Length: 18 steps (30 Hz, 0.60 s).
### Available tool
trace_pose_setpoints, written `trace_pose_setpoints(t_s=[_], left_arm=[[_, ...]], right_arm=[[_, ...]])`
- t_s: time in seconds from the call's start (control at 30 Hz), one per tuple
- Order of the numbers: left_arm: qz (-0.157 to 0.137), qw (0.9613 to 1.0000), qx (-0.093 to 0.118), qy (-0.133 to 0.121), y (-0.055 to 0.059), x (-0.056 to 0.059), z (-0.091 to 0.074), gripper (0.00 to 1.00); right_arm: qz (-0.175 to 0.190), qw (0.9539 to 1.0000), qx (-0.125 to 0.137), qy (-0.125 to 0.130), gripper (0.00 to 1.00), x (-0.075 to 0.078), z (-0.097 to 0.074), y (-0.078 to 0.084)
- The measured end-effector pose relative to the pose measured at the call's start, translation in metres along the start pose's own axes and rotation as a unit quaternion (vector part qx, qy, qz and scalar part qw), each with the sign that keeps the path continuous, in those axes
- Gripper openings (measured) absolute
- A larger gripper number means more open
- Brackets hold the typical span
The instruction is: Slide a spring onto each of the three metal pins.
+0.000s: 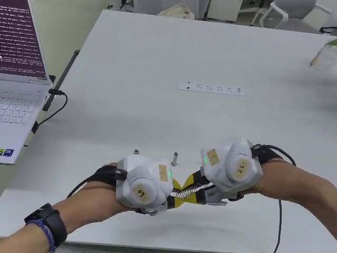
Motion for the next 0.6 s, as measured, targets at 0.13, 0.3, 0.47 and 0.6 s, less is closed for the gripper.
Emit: trace_pose_setpoints(t_s=[0.13,0.3,0.47,0.6], left_arm=[[-0.006,1.0,-0.001,-0.004,0.004,0.001,0.002,0.04],[-0.024,0.9995,-0.007,-0.02,0.014,-0.002,-0.001,0.09],[-0.057,0.998,0.004,-0.029,0.021,-0.003,-0.009,0.1],[-0.084,0.9956,0.014,-0.039,0.025,-0.005,-0.013,0.11]], right_arm=[[0.003,1.0,-0.001,-0.001,0.08,0.0,0.001,0.002],[0.009,0.9999,-0.006,-0.002,0.08,-0.001,0.001,0.007],[0.016,0.9998,-0.011,-0.001,0.08,-0.002,0.0,0.013],[0.021,0.9997,-0.012,0.0,0.08,-0.002,0.0,0.016]])
Point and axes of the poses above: the centre of the closed fingertips' face, and the gripper's own axes: z roughly forward along the fingers, x roughly to its right, y roughly out of its underside, the point moved 8 cm from there along -z, roughly backward along the fingers, and after that the axes turned 6 degrees about -z, right-handed, at the moved point
